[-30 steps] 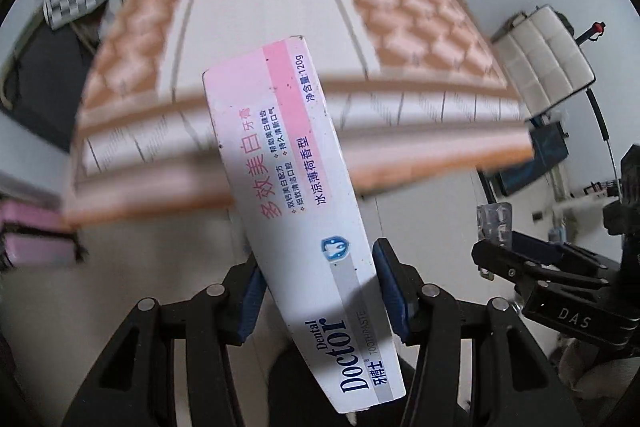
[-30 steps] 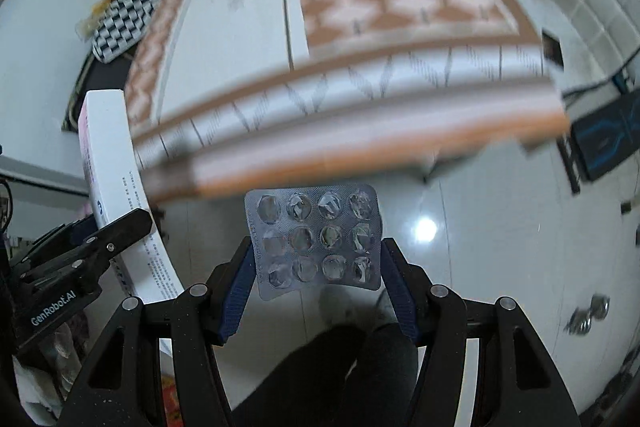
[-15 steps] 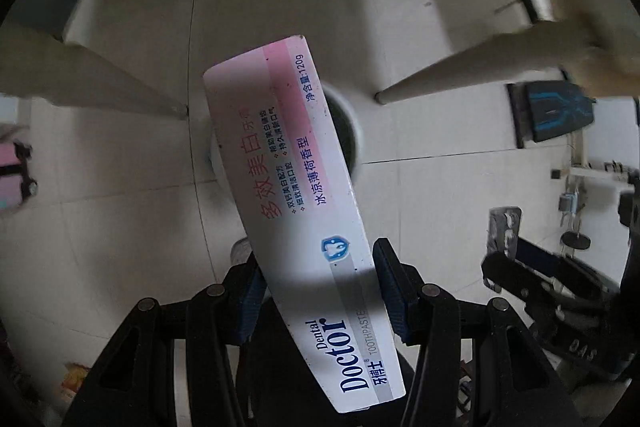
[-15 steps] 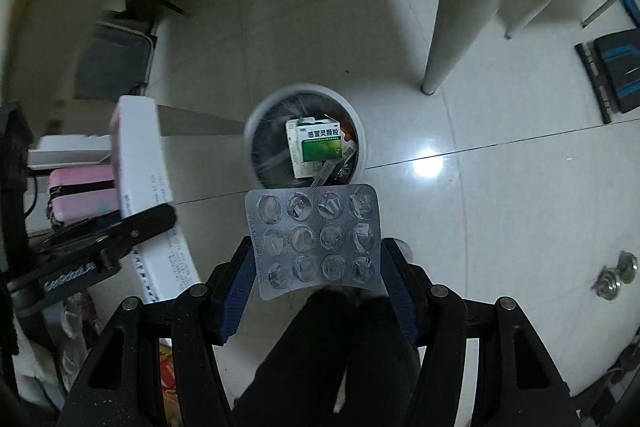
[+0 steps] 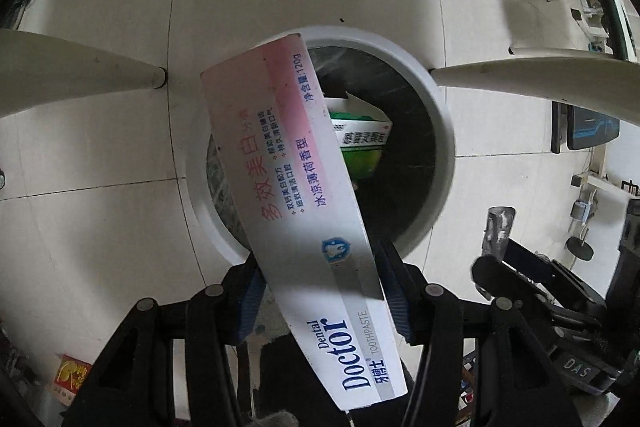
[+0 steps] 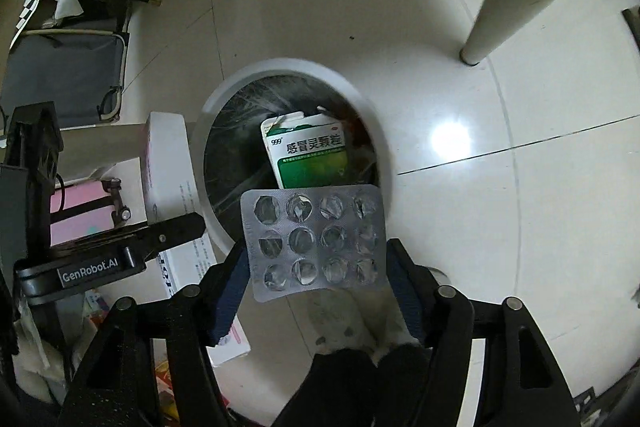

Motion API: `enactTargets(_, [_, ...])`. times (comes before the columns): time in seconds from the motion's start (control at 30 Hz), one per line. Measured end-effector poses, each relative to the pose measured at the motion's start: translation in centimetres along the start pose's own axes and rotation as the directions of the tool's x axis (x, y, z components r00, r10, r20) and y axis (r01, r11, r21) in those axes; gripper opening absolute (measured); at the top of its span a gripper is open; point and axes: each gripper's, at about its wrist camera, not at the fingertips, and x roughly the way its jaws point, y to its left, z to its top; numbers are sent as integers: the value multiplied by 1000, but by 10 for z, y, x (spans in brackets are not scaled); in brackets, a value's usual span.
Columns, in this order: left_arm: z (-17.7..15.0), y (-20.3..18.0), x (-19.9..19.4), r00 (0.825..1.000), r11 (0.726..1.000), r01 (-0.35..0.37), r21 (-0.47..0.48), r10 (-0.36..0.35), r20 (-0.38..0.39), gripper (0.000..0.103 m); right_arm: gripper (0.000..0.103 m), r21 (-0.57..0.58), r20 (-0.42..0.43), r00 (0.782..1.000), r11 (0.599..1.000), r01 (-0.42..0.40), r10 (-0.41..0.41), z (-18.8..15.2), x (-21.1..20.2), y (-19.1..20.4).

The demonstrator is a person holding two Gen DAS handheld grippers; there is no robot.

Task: Collect trash

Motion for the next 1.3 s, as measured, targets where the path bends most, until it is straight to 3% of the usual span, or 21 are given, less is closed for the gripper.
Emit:
enactTargets(0.03, [-2,6,1,1000,1000,6,-9,-6,9,69,72,2,1,1000,1000,-5,5,1,7,1])
enactTargets(0.1, [-4,13,0,999,999,15,-29,-14,32,94,76,7,7,1000,1000,-16,16,4,20,2])
enactTargets(0.17, [-7,17,-5,999,999,14,-48,-11,52,95,85,13,14,1000,1000,-18,18,6,29,4])
enactTargets(0.2, [-9,20,-6,998,998,12,-55,-9,62,95,97,19,17,999,999,-27,27,6,30,5])
enactTargets(0.23, [-11,24,-10,997,998,6,-61,-1,80,95,102,26,26,998,998,-52,51,6,31,6])
enactTargets(0.4, [-29,37,-34,976,994,-85,-75,98,195,95,102,7,48,998,999,-46,45,-3,18,12])
enactTargets(0.5, [-49,34,-50,952,984,-161,-81,176,250,95,102,-16,80,997,1000,23,-22,-13,0,18])
enactTargets(0.63, [-72,28,-70,941,978,-193,-85,208,268,95,102,-42,129,984,990,133,-126,-30,-33,24])
enactTargets(0.73, [-91,16,-89,938,975,-206,-77,220,270,95,102,-55,164,969,979,199,-187,-42,-64,30])
enactTargets(0.87, [-115,-1,-119,937,977,-199,-78,213,276,95,102,-49,185,960,974,222,-210,-63,-116,37])
enactTargets(1.3, [-228,-62,-294,933,991,-135,-8,130,337,95,102,-136,203,973,981,141,-112,-160,-333,92])
